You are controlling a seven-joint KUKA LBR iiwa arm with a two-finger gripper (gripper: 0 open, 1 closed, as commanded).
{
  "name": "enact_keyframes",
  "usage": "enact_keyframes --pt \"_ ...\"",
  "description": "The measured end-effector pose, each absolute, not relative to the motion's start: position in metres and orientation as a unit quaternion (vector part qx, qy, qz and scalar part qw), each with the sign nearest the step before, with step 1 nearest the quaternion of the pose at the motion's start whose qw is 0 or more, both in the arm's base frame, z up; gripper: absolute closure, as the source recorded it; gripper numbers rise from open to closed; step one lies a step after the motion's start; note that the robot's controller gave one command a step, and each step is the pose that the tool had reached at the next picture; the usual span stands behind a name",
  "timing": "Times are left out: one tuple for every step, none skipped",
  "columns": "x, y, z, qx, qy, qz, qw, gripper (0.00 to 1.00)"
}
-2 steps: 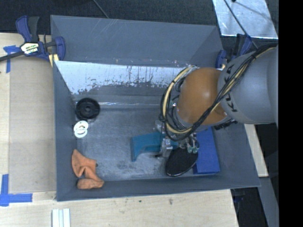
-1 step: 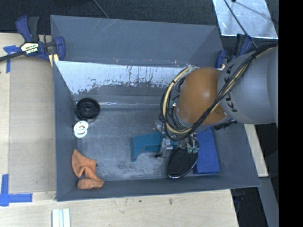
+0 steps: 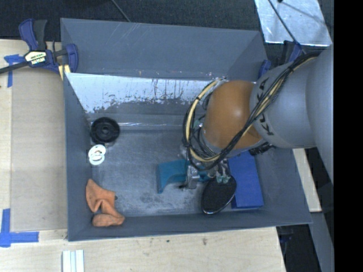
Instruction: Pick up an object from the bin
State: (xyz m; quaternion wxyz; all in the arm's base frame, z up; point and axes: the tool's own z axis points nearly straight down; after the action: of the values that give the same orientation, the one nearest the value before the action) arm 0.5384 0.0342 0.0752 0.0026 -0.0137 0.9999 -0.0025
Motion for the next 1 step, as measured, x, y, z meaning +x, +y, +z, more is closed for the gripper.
enact_keyframes --pt "0.5243 0.0355 0.0745 -0.02 1.0 0.002 0.01 1.0"
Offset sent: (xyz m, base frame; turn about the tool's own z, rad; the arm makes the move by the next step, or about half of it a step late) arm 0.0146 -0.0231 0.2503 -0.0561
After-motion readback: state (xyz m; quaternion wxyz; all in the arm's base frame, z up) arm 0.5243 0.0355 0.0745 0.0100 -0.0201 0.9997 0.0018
